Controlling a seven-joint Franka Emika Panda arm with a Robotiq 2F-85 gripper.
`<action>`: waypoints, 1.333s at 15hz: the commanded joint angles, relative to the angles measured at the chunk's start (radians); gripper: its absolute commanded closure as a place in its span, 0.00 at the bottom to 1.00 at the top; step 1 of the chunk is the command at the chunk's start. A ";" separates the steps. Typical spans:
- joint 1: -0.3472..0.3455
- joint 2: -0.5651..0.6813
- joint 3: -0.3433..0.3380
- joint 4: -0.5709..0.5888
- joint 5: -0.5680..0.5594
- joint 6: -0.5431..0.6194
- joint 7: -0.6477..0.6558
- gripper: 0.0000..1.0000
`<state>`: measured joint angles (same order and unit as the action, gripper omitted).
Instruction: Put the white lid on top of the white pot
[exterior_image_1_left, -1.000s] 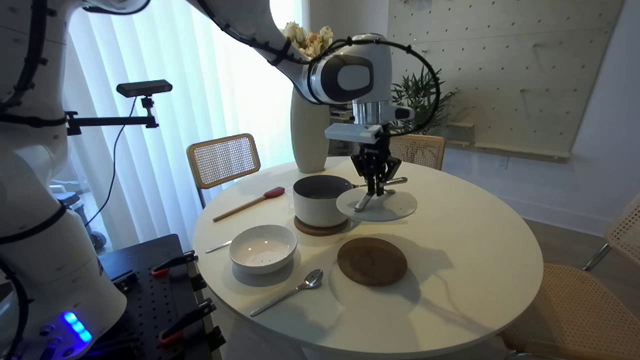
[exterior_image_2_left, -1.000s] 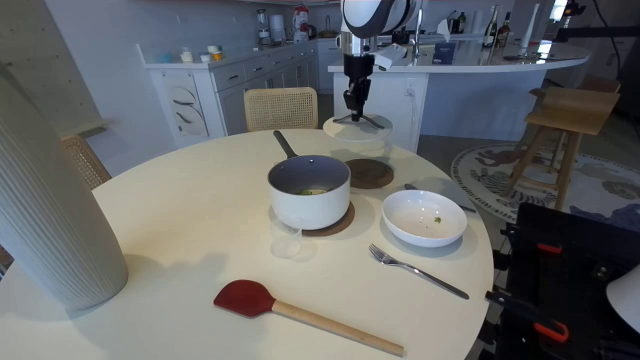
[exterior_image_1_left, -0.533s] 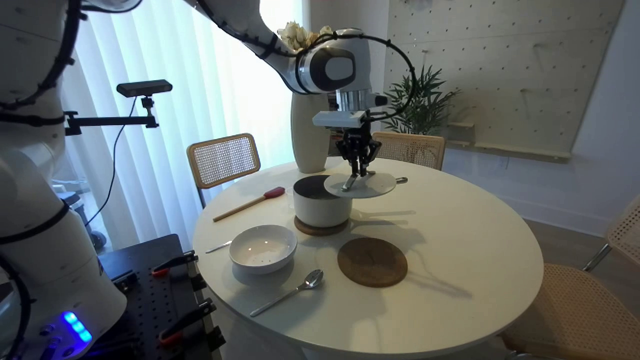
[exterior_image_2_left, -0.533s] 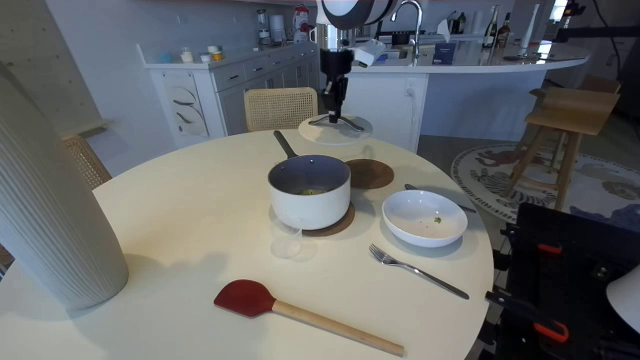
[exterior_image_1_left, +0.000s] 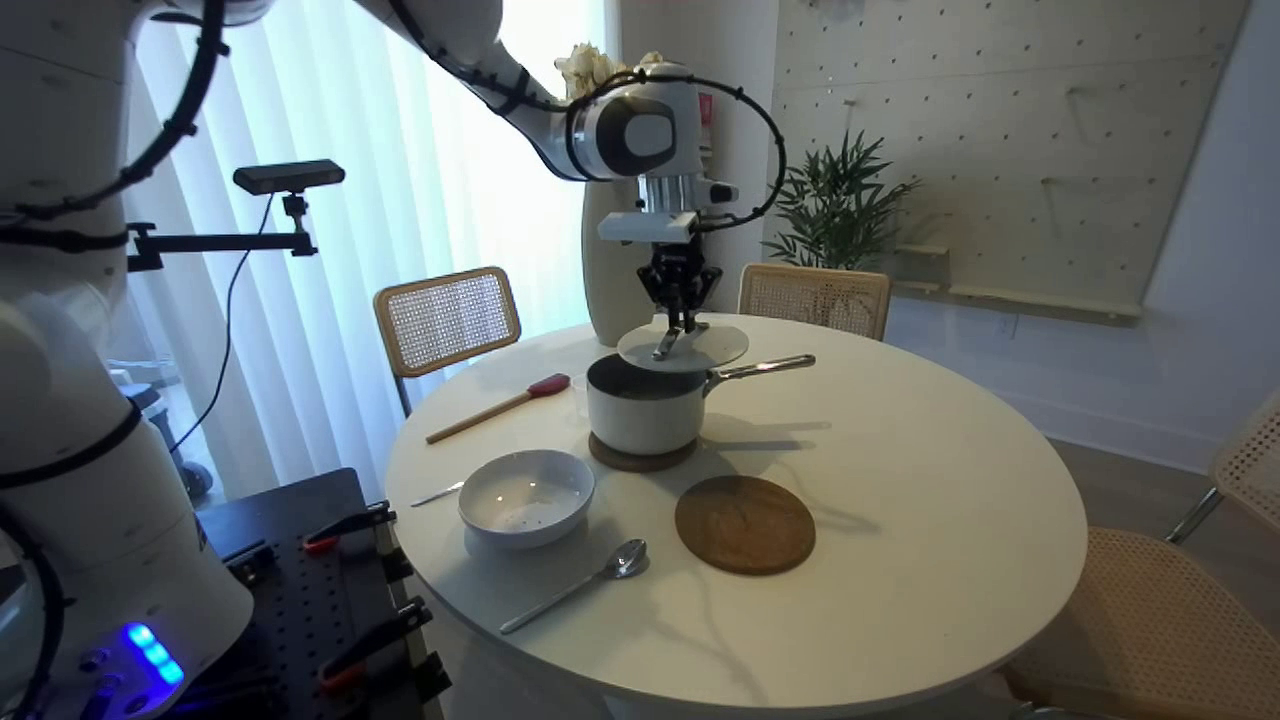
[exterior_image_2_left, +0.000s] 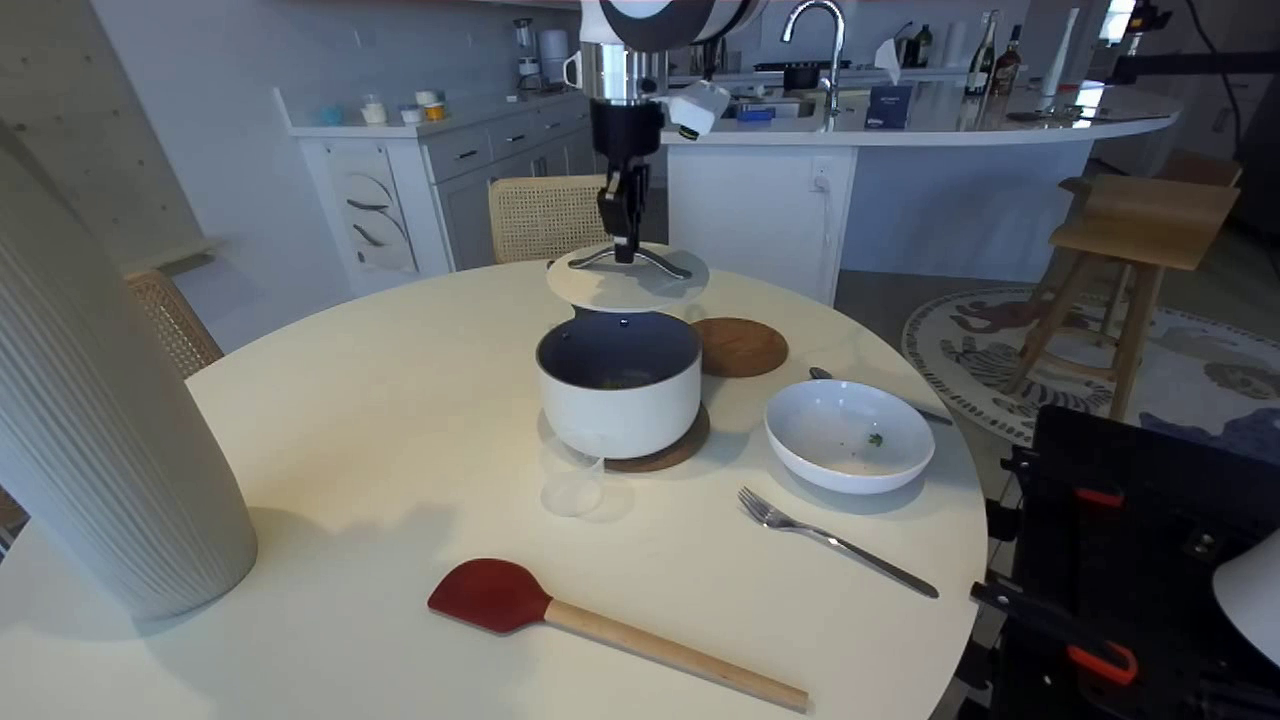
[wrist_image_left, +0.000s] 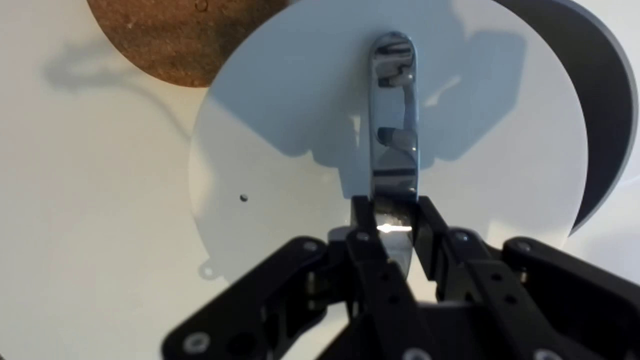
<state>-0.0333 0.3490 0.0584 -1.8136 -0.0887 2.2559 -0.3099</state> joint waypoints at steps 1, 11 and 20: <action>0.007 -0.018 0.015 0.025 0.028 -0.048 -0.029 0.94; 0.026 -0.021 0.046 -0.010 0.048 -0.087 -0.048 0.94; 0.045 -0.012 0.044 -0.043 0.033 -0.064 -0.032 0.94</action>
<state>0.0061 0.3565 0.1030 -1.8495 -0.0579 2.1977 -0.3297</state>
